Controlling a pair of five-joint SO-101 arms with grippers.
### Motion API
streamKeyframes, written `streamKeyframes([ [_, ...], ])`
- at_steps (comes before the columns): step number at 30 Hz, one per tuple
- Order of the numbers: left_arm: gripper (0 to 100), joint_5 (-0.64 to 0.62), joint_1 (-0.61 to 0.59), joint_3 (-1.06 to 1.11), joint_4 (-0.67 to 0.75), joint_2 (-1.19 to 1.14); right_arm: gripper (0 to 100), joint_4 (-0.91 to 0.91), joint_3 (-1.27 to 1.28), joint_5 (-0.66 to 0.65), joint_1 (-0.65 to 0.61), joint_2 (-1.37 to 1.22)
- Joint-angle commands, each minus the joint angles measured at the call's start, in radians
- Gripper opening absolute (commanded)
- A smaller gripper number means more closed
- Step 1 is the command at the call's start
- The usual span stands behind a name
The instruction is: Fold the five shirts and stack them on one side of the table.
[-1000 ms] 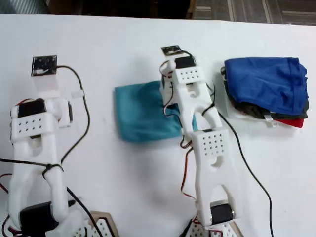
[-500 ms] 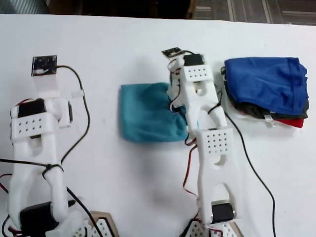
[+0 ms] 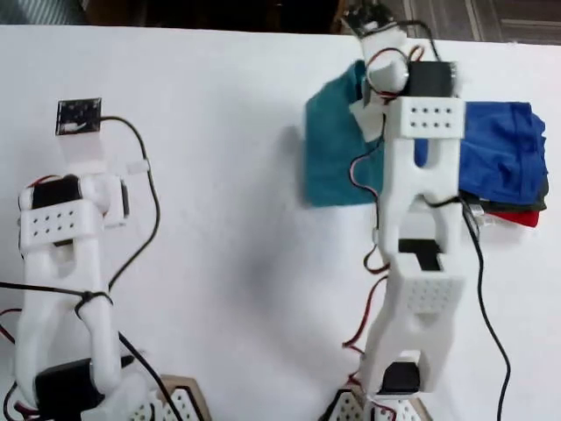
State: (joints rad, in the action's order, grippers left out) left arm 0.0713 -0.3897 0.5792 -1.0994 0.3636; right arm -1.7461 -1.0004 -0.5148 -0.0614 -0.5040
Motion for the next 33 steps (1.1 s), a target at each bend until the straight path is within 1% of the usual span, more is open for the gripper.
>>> streamKeyframes([
  [1,3,-0.005,-0.008,-0.010,0.015,0.041,2.0,-0.019,-0.015,-0.020,0.041,0.140],
  [5,3,-0.005,-0.008,-0.010,0.015,0.041,2.0,-0.019,-0.017,-0.107,0.107,0.186],
  [13,3,-0.005,-0.005,-0.010,0.017,0.041,2.0,-0.015,-0.025,-0.236,0.312,0.193],
  [15,3,-0.005,-0.003,-0.010,0.021,0.040,2.0,0.010,-0.017,-0.267,0.349,0.193],
  [18,3,-0.005,-0.003,-0.002,0.043,0.040,2.0,0.073,-0.017,-0.276,0.403,0.176],
  [25,3,-0.006,-0.008,-0.002,0.038,0.040,2.0,0.179,-0.028,-0.281,0.487,-0.005],
  [29,3,-0.006,-0.008,-0.002,0.037,0.040,2.0,0.252,-0.028,-0.351,0.499,-0.079],
  [33,3,-0.006,-0.008,-0.002,0.037,0.040,2.0,0.354,-0.028,-0.388,0.518,-0.119],
])
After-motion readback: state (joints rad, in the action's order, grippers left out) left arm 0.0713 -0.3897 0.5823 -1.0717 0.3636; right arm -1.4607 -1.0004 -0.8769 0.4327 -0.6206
